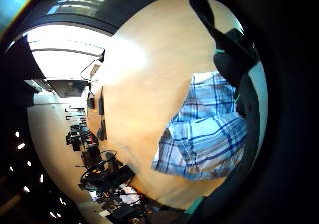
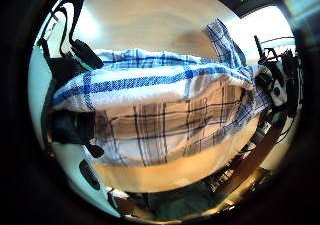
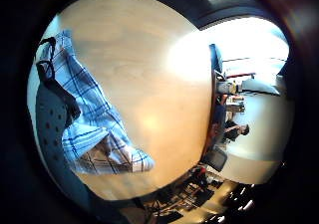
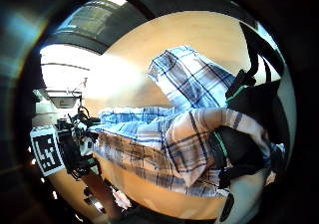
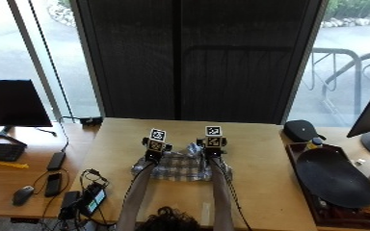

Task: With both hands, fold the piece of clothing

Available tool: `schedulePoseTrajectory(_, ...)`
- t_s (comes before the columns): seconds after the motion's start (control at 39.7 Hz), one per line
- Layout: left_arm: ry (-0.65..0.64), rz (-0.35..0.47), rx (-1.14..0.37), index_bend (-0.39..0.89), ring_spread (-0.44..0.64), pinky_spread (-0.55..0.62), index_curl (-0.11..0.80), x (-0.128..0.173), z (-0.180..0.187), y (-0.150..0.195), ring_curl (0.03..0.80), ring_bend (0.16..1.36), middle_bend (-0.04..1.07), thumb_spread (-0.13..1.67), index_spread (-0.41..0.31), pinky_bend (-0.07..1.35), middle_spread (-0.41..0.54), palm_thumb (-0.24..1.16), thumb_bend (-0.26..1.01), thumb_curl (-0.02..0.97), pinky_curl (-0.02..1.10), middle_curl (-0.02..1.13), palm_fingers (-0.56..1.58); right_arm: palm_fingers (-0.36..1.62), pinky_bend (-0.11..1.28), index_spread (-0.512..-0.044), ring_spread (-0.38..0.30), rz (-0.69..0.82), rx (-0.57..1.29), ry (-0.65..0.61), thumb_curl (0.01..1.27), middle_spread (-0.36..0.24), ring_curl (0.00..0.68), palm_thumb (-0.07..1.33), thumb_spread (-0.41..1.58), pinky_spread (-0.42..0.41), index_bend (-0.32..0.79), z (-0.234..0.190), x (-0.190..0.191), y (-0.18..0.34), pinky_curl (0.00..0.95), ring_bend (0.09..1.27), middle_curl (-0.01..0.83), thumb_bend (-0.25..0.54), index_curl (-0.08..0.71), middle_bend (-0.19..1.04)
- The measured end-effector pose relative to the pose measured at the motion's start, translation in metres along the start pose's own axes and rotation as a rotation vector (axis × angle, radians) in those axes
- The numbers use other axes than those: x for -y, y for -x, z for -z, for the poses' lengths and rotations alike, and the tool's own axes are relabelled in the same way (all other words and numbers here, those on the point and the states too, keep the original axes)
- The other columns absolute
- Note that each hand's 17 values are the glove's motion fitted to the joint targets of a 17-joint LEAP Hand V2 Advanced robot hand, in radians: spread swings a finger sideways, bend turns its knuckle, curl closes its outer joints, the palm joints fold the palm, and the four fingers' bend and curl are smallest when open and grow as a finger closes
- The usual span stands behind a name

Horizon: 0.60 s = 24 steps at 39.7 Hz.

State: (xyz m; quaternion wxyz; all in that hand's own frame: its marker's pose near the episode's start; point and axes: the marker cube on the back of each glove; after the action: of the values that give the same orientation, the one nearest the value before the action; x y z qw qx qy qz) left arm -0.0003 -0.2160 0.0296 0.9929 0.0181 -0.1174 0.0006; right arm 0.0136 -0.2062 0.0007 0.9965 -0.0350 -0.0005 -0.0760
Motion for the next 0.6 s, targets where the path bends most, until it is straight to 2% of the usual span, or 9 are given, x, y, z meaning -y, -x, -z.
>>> schedulePoseTrajectory(0.08,-0.084,0.011,-0.015,0.21,-0.37,-0.08,0.479,0.009,-0.012,0.000,0.423,0.65,0.53,1.12,-0.318,0.11,-0.350,0.79,-0.01,0.391,0.24,0.52,1.15,1.33,0.54,-0.313,-0.248,-0.121,-0.074,-0.001,0.38,-0.238,0.451,0.95,1.00,-0.338,0.17,-0.013,0.000,-0.016,0.375,0.70,0.482,-0.020,0.374,0.45)
schedulePoseTrajectory(0.15,-0.185,0.020,-0.036,0.21,-0.37,-0.08,0.482,0.024,-0.018,-0.001,0.424,0.65,0.53,1.13,-0.317,0.11,-0.350,0.79,-0.02,0.388,0.23,0.52,1.15,1.32,0.53,-0.313,-0.249,-0.135,-0.078,-0.083,0.38,-0.238,0.453,0.95,1.00,-0.332,0.17,-0.021,0.011,-0.022,0.376,0.70,0.483,-0.020,0.380,0.45)
schedulePoseTrajectory(0.25,-0.082,0.029,-0.038,0.20,-0.37,-0.08,0.486,0.012,-0.024,0.000,0.427,0.65,0.53,1.13,-0.317,0.11,-0.349,0.79,-0.02,0.385,0.22,0.52,1.15,1.31,0.53,-0.314,-0.246,-0.175,-0.099,-0.080,0.38,-0.239,0.453,0.95,1.00,-0.319,0.18,-0.027,0.010,-0.029,0.378,0.69,0.485,-0.021,0.390,0.45)
schedulePoseTrajectory(0.33,-0.024,0.065,-0.022,0.20,-0.36,-0.07,0.490,0.002,-0.024,0.004,0.427,0.65,0.53,1.13,-0.317,0.12,-0.348,0.79,-0.02,0.383,0.22,0.52,1.15,1.25,0.52,-0.311,-0.246,-0.194,-0.116,-0.095,0.38,-0.237,0.447,0.95,1.00,-0.290,0.18,-0.028,0.006,-0.032,0.376,0.65,0.487,-0.021,0.396,0.45)
schedulePoseTrajectory(0.4,-0.006,0.145,0.001,0.13,-0.35,-0.07,0.467,-0.010,-0.021,0.014,0.422,0.63,0.51,1.13,-0.294,0.17,-0.336,0.79,-0.02,0.381,0.23,0.51,1.06,1.05,0.47,-0.312,-0.243,-0.217,-0.145,-0.187,0.37,-0.235,0.430,0.93,1.01,-0.213,0.17,-0.023,0.002,-0.034,0.368,0.58,0.476,-0.027,0.399,0.41)
schedulePoseTrajectory(0.45,-0.130,0.212,0.028,0.07,-0.33,-0.06,0.443,-0.007,-0.013,0.027,0.420,0.60,0.45,1.13,-0.268,0.22,-0.317,0.79,-0.02,0.379,0.26,0.50,0.92,0.86,0.45,-0.314,-0.231,-0.257,-0.199,-0.336,0.37,-0.223,0.420,0.92,1.03,-0.151,0.17,-0.011,0.000,-0.040,0.371,0.52,0.459,-0.026,0.405,0.34)
schedulePoseTrajectory(0.5,-0.298,0.259,0.041,0.08,-0.29,-0.04,0.433,-0.001,-0.002,0.038,0.430,0.58,0.40,1.13,-0.248,0.26,-0.291,0.78,-0.02,0.377,0.28,0.50,0.81,0.78,0.49,-0.312,-0.219,-0.298,-0.244,-0.500,0.37,-0.212,0.428,0.91,1.05,-0.116,0.15,0.002,-0.002,-0.048,0.392,0.49,0.447,-0.020,0.414,0.27)
schedulePoseTrajectory(0.6,-0.432,0.280,0.021,0.08,-0.25,-0.02,0.405,-0.016,0.013,0.042,0.415,0.57,0.31,1.13,-0.223,0.30,-0.261,0.77,-0.02,0.375,0.30,0.47,0.75,0.72,0.51,-0.318,-0.200,-0.351,-0.190,-0.648,0.38,-0.191,0.400,0.92,1.08,-0.063,0.13,0.013,-0.023,-0.053,0.380,0.43,0.424,-0.012,0.393,0.20)
